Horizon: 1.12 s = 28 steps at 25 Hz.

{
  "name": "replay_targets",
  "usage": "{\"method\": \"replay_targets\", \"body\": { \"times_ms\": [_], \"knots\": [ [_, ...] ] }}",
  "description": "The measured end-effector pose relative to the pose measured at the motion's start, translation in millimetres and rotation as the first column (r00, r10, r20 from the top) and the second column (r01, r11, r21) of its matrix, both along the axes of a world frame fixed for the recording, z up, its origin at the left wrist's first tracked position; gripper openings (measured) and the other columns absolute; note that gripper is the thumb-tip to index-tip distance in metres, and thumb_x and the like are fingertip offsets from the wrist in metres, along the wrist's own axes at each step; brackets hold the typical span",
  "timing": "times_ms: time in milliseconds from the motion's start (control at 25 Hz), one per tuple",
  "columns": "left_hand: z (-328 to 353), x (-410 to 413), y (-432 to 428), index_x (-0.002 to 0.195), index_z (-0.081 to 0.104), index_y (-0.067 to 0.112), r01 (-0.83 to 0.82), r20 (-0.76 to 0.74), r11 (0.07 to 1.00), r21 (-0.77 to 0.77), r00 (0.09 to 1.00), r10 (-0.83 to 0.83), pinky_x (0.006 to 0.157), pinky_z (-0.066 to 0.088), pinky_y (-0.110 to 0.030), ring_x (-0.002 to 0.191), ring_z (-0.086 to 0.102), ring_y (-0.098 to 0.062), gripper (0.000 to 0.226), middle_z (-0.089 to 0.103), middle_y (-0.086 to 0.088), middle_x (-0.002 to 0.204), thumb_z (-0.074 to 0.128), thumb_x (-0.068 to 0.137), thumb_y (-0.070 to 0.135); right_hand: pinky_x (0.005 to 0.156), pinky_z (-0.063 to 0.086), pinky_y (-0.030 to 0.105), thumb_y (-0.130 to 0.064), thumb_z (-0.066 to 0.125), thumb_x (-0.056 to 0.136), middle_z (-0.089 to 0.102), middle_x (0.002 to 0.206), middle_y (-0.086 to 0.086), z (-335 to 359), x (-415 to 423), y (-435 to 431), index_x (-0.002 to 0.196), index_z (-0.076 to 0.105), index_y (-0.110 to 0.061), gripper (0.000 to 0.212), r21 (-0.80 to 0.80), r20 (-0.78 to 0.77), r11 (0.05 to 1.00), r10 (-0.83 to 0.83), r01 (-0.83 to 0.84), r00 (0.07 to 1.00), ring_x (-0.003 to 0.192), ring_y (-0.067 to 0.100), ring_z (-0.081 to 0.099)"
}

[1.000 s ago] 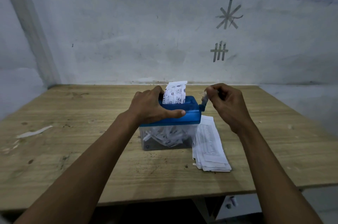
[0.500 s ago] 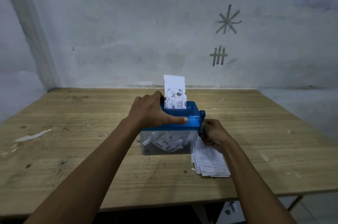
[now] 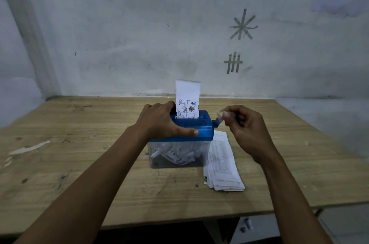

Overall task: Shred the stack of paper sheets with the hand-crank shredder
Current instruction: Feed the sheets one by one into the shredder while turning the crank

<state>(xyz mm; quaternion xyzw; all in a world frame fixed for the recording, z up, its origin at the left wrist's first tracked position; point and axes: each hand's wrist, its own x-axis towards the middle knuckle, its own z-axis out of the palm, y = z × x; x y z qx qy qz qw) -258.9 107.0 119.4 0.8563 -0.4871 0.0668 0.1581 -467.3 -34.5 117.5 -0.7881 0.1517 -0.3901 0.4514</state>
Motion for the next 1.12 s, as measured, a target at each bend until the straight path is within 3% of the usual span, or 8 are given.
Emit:
{"method": "replay_targets", "body": {
  "times_ms": [280,440,560,680,800,880,960,1120],
  "knots": [
    [0,5,-4,0.123,0.054,0.027,0.018,0.016,0.999,-0.038,1.0,-0.017,0.086,0.038,-0.036,0.087,0.054,-0.013,0.115,0.064,0.012,0.109,0.034,0.042,0.107,0.05,0.035,0.025,-0.019,0.062,0.099,0.064,0.06,-0.003,8,69,-44,0.091,0.073,-0.007,0.018,0.288,0.033,0.957,0.016,-0.025,0.999,0.059,0.014,0.049],
    [-2,6,-4,0.118,0.055,0.027,0.026,0.029,0.999,-0.048,0.999,-0.025,0.085,0.04,-0.036,0.084,0.057,-0.012,0.112,0.064,0.013,0.101,0.034,0.043,0.108,0.065,0.045,0.039,-0.011,0.061,0.095,0.065,0.079,0.012,-36,92,-58,0.081,0.075,-0.013,0.019,0.536,-0.169,0.839,-0.002,0.094,0.986,0.072,0.027,0.055],
    [-3,4,-6,0.121,0.055,0.029,0.024,0.07,0.999,-0.039,0.997,-0.021,0.085,0.035,-0.036,0.086,0.057,-0.013,0.113,0.065,0.013,0.102,0.029,0.045,0.109,0.046,0.034,0.026,-0.008,0.045,0.101,0.054,0.072,0.012,-65,79,-46,0.089,0.065,-0.005,0.024,0.627,-0.292,0.769,0.085,0.124,0.953,0.052,0.016,0.043],
    [0,-1,-6,0.118,0.056,0.032,-0.014,0.073,1.0,-0.012,0.997,0.015,0.087,0.034,-0.037,0.089,0.055,-0.014,0.111,0.064,0.012,0.104,0.027,0.044,0.109,0.045,0.024,0.024,-0.015,0.043,0.101,0.048,0.059,0.005,-68,46,-16,0.076,0.056,-0.012,0.029,0.511,-0.316,0.849,0.039,0.136,0.948,0.045,0.011,0.034],
    [4,-4,-6,0.117,0.057,0.031,-0.008,0.063,1.0,0.028,0.998,0.006,0.09,0.036,-0.038,0.088,0.053,-0.015,0.103,0.064,0.01,0.104,0.032,0.05,0.104,0.049,0.035,0.026,-0.027,0.046,0.105,0.055,0.056,-0.001,-63,8,4,0.075,0.063,-0.01,0.038,0.251,-0.258,0.957,-0.079,0.146,0.963,0.049,0.01,0.044],
    [3,-3,-5,0.122,0.056,0.029,0.009,0.056,0.999,0.04,0.998,-0.011,0.09,0.035,-0.038,0.09,0.053,-0.014,0.104,0.064,0.01,0.109,0.034,0.052,0.103,0.056,0.044,0.026,-0.034,0.055,0.101,0.063,0.063,-0.002,-58,-10,13,0.082,0.068,-0.017,0.029,0.017,-0.243,0.993,-0.109,0.117,0.964,0.056,0.013,0.055],
    [3,-2,-5,0.123,0.054,0.029,0.016,0.051,0.999,0.045,0.999,-0.019,0.091,0.035,-0.039,0.09,0.051,-0.013,0.104,0.062,0.011,0.108,0.035,0.052,0.103,0.068,0.054,0.028,-0.027,0.067,0.095,0.069,0.078,-0.006,-55,-20,19,0.094,0.069,-0.026,0.002,0.001,-0.183,0.998,-0.055,0.056,0.982,0.072,0.011,0.066],
    [4,-1,-5,0.12,0.052,0.034,0.059,0.064,0.997,0.053,0.996,-0.063,0.088,0.033,-0.038,0.088,0.05,-0.012,0.094,0.061,0.014,0.108,0.036,0.056,0.101,0.082,0.055,0.018,-0.015,0.068,0.094,0.074,0.097,-0.008,-29,-9,7,0.105,0.069,-0.021,0.012,-0.048,0.071,0.998,-0.043,0.046,0.997,0.094,0.007,0.07]
  ]
}}
